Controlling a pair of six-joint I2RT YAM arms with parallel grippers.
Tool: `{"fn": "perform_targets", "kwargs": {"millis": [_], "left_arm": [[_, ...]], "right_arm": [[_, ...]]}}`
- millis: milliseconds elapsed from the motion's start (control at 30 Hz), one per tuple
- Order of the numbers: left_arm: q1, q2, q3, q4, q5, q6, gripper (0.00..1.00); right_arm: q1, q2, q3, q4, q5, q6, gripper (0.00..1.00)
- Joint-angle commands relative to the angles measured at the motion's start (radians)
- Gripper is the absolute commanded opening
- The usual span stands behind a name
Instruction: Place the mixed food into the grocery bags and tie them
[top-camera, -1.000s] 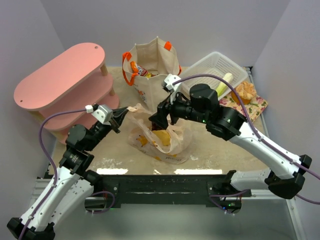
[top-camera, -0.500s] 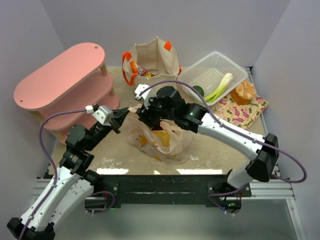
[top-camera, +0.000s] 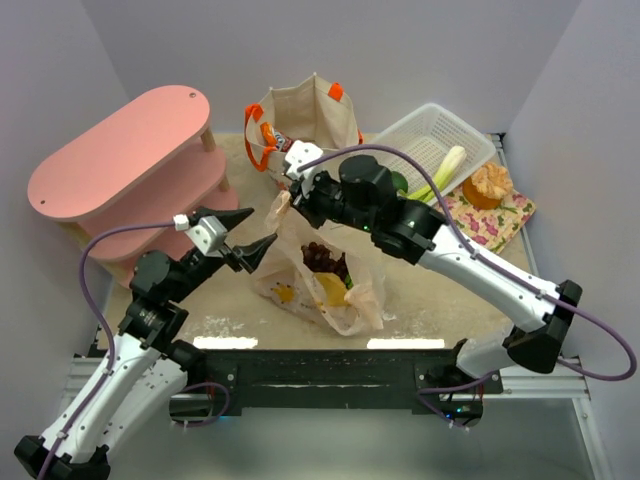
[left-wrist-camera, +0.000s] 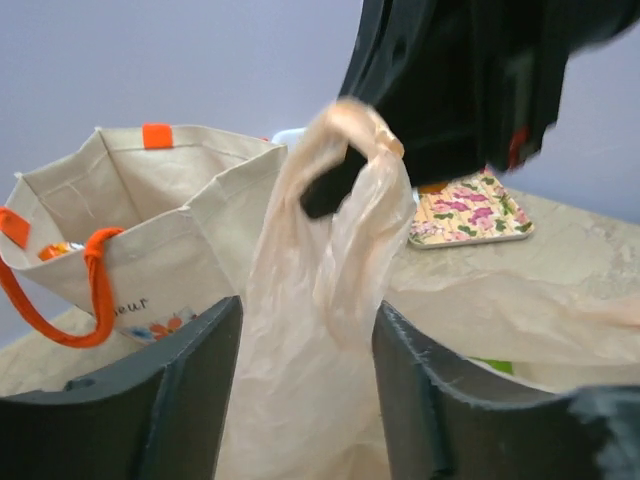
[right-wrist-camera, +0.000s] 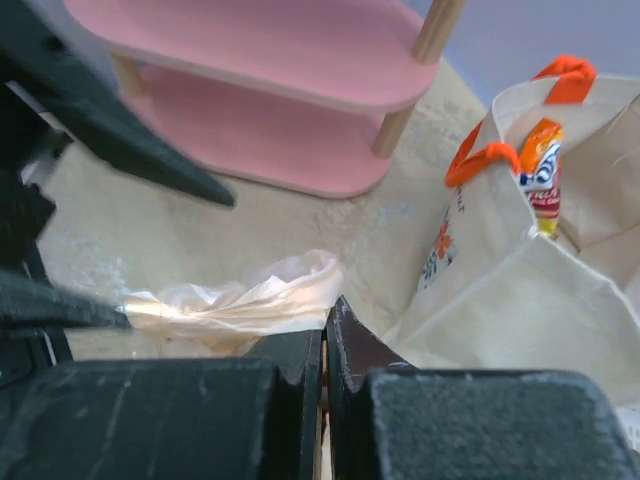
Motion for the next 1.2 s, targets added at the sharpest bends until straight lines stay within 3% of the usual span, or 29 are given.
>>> {"fn": "perform_targets", "kwargs": {"millis": [0, 100, 333, 700, 1167], "left_arm": [[0.005, -0.035, 0.061, 0.048, 0.075, -0.023, 0.81], [0.007, -0.044, 0.079, 0.066, 0.161, -0.067, 1.0], [0.005, -0.032, 0.11, 0.14, 0.263, -0.113, 1.0], [0.004, 0.091, 0.033, 0.402, 0.368, -0.239, 1.0], [0.004, 0.201, 0.016, 0.416, 0.509, -0.291, 0.99]], "right_arm": [[0.005, -0.059, 0.153, -0.049, -0.068, -0.005, 0.0], [0.004, -0.042, 0.236, -0.15, -0.107, 0.009, 0.0], [-0.004, -0.012, 0.333, -0.342, -0.207, 0.061, 0.0], [-0.022, -0.018, 0.227, -0.339, -0.334, 0.122, 0.0], [-0.11, 0.008, 0.259, -0.356, -0.487, 0.133, 0.0]]}}
